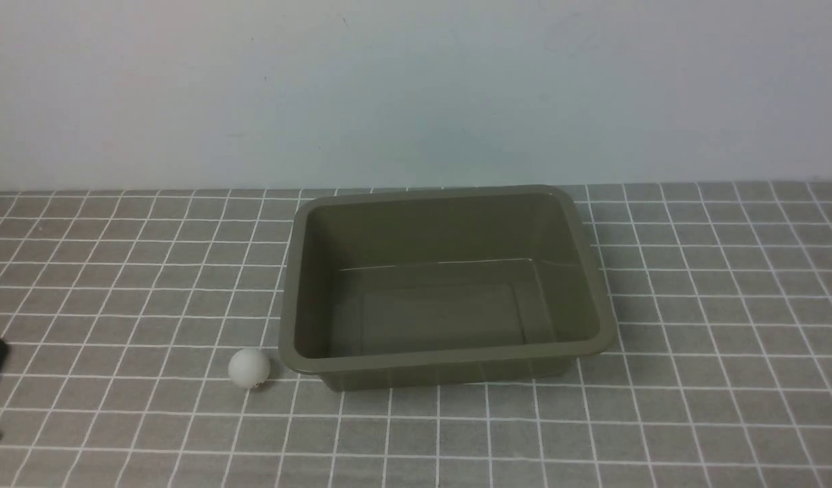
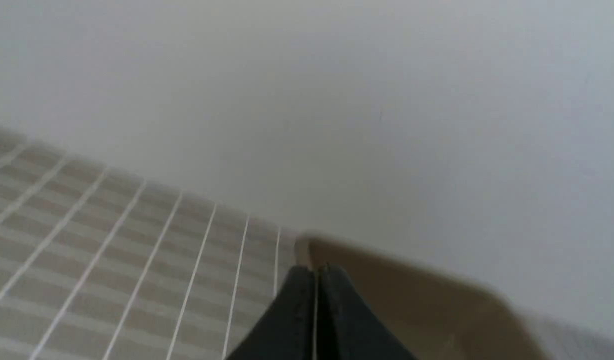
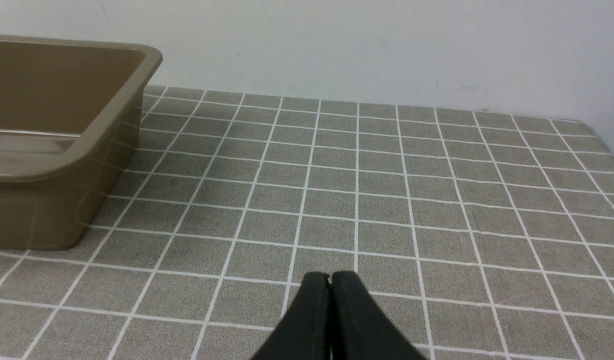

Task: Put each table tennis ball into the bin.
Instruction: Use the left arm to clamp the table tennis ball closest to it

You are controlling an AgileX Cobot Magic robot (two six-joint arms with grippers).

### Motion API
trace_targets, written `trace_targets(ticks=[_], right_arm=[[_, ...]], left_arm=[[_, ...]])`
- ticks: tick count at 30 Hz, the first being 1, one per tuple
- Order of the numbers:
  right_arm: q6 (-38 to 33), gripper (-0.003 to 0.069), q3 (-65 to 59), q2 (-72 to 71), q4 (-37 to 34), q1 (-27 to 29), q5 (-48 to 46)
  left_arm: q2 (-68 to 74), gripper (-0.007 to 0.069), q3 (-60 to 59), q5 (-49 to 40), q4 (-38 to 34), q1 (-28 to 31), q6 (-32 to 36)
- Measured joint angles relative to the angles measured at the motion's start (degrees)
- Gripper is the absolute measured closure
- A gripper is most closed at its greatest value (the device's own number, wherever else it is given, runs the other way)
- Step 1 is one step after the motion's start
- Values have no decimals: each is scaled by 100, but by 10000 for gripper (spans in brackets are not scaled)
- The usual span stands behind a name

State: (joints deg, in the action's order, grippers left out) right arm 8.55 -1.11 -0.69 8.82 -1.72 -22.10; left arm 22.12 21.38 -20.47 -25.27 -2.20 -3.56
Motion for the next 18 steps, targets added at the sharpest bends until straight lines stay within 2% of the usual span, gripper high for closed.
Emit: trace_targets(ticks=[3,7,12,18], right_arm=[[0,668,0,0,0,0,0],[0,668,0,0,0,0,0],[0,668,0,0,0,0,0],[0,668,0,0,0,0,0]], left_arm=[[1565,629,733,-1148,174,0,452],[3218,629,1492,-1961,295,0,1107],[5137,629,2376,-2300,338,0,1662],[6287,629,3010,-2295,343,0,1830]])
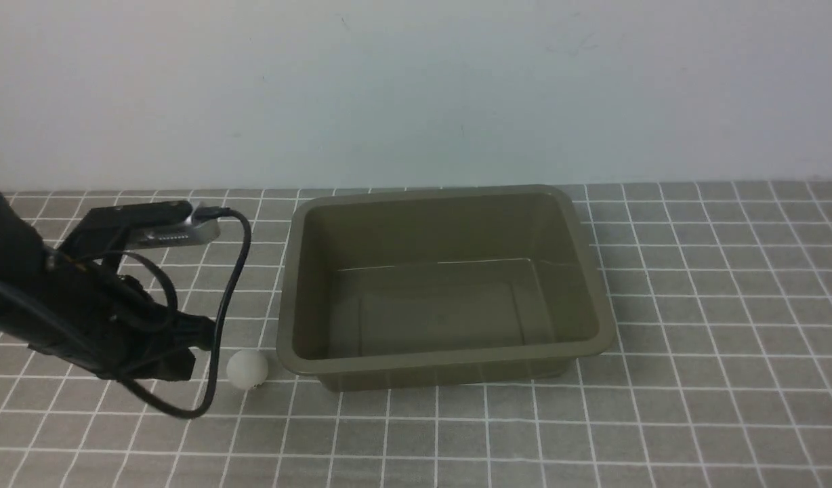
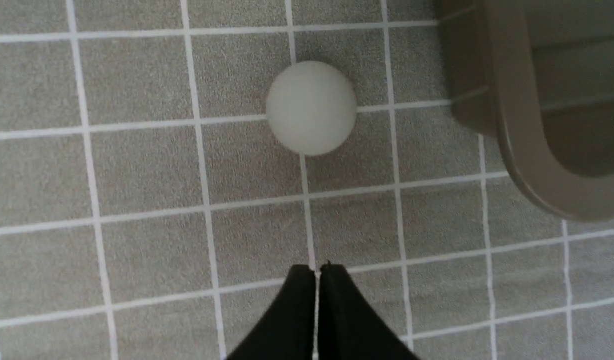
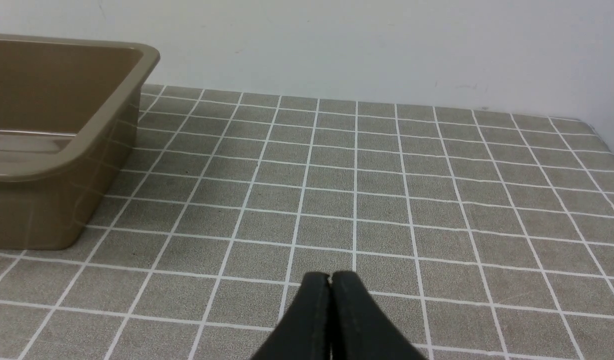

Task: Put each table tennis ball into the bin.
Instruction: Use the left arm to clamp the table tennis ball closest to it

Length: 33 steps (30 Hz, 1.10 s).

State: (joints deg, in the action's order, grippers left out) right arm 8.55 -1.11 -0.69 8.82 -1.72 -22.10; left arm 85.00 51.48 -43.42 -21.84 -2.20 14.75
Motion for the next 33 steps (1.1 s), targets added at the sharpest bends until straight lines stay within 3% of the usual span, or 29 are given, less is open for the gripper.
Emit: trace_targets(ticks=[6,9,11,13,15,16,18,21,26,29,31,33], right_arm=[[0,668,0,0,0,0,0],[0,668,0,0,0,0,0],[0,668,0,0,0,0,0],[0,668,0,0,0,0,0],[0,668,0,0,0,0,0],[0,668,0,0,0,0,0],[0,668,0,0,0,0,0],[0,668,0,0,0,0,0],[0,668,0,0,0,0,0],[0,668,0,0,0,0,0],[0,668,0,0,0,0,0],[0,668,0,0,0,0,0]], left_arm=[[540,621,386,208,60,-105,280],[721,571,465,462,53,-210,450],[881,474,470,679,36,-341,537],[949,430,470,735,23,-374,543],[1154,300,470,857,16,-421,519],[1187,300,470,868,16,-421,513],[1400,188,470,1025,16,-433,483],[1572,141,475,1181,4,-440,478],[1857,143,481,1393,-26,-444,478],[1982,193,481,1393,-31,-444,478],[2026,278,486,1380,-32,-444,478],[1997,272,578,1197,70,-444,471]])
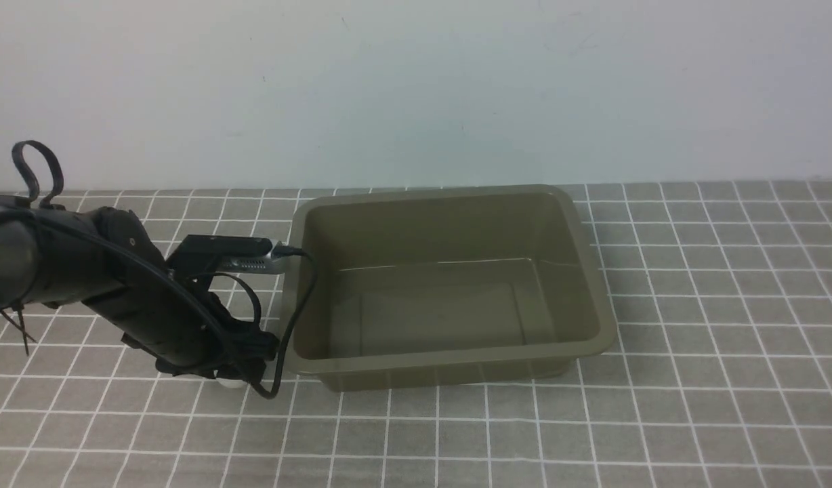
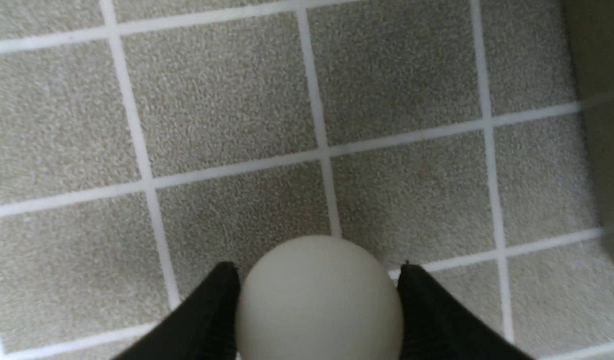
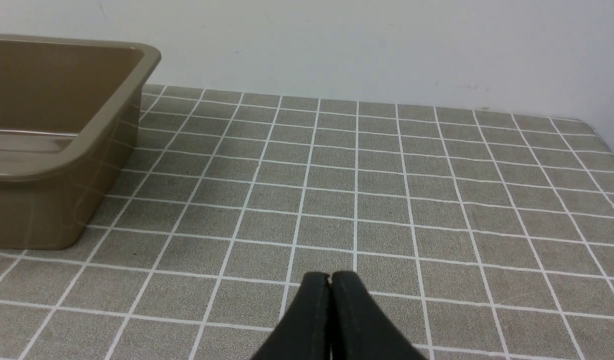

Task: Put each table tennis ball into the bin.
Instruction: Use the left arm to clamp the table tennis ball closest to it, then use the left arm to put the table tennis ball into the box

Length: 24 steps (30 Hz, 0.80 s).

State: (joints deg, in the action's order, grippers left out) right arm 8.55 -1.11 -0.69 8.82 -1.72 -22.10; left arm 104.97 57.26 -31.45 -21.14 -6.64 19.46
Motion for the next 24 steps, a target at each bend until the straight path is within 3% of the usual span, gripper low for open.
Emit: trace_targets(ticks=[8,14,17,20,24], right_arm=[[-28,668,0,0,0,0,0],[-69,668,0,0,0,0,0],[-73,668,0,0,0,0,0],[-73,668,0,0,0,0,0],[-74,668,0,0,0,0,0]], left_arm=[[-895,272,851,-987,424,-58,-488],[-893,272,1487,-995,227,-940,-410],[-516,272,1814,-1083,220,-1268,-819],[-134,232,2182,-1395,259,-1402,-1091],[265,104,2843,-1956,291,-1483,-1229]])
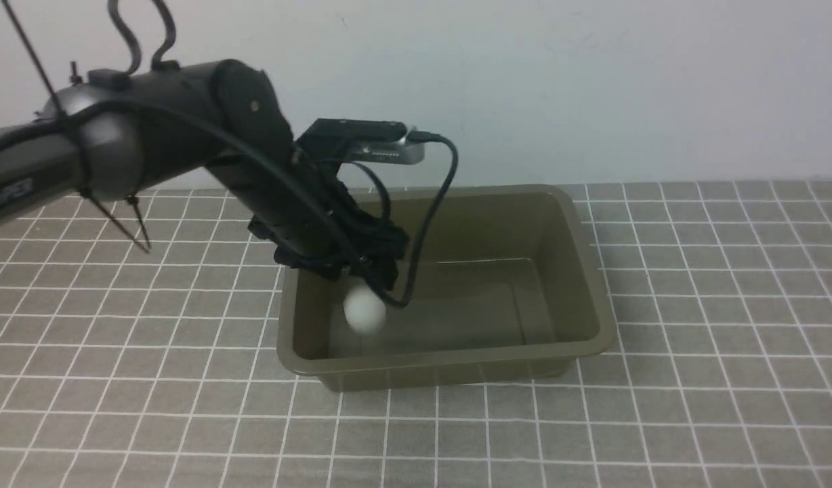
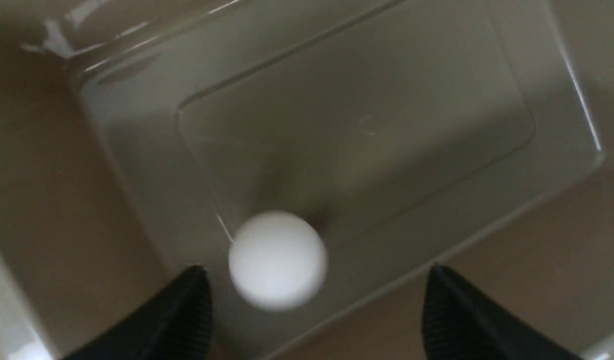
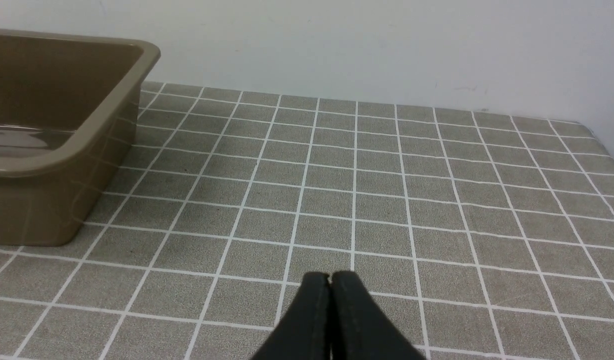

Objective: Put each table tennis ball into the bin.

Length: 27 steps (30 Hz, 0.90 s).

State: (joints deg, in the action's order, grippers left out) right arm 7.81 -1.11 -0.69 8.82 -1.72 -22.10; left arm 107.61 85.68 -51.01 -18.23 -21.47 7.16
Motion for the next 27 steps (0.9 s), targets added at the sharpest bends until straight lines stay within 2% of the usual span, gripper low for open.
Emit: trace_targets(ticks=[3,4,5,7,8,9,11,15,20,22,23,27], right_arm=[[-5,668,0,0,0,0,0],[-5,668,0,0,0,0,0],[-5,668,0,0,0,0,0],[-5,668,0,0,0,0,0],[-11,668,0,0,0,0,0],[-11,668,0,0,0,0,0],[-15,668,0,0,0,0,0],[-15,668,0,0,0,0,0],[-15,668,0,0,0,0,0],[-15,668,0,0,0,0,0],[-15,668,0,0,0,0,0],[-15,668,0,0,0,0,0]], left_arm=[[0,107,302,-365,111,0,-21],[-64,169,535,-687,327,6,-30],[-127,192,585,-754,412,6,-49],[-422,391,646,-1115,790,25,-111],[-533,448,646,-1194,932,30,-135],[-834,542,622,-1325,1122,29,-230],[-1268,594,454,-1339,1298,37,-369],[-2557,629,-308,-1005,1366,37,-532],[-4419,629,-2048,106,1366,37,-562],[-4670,629,-2236,293,1366,37,-562],[-5134,629,-2709,566,1329,37,-562],[-6140,629,-3635,748,1142,37,-562]])
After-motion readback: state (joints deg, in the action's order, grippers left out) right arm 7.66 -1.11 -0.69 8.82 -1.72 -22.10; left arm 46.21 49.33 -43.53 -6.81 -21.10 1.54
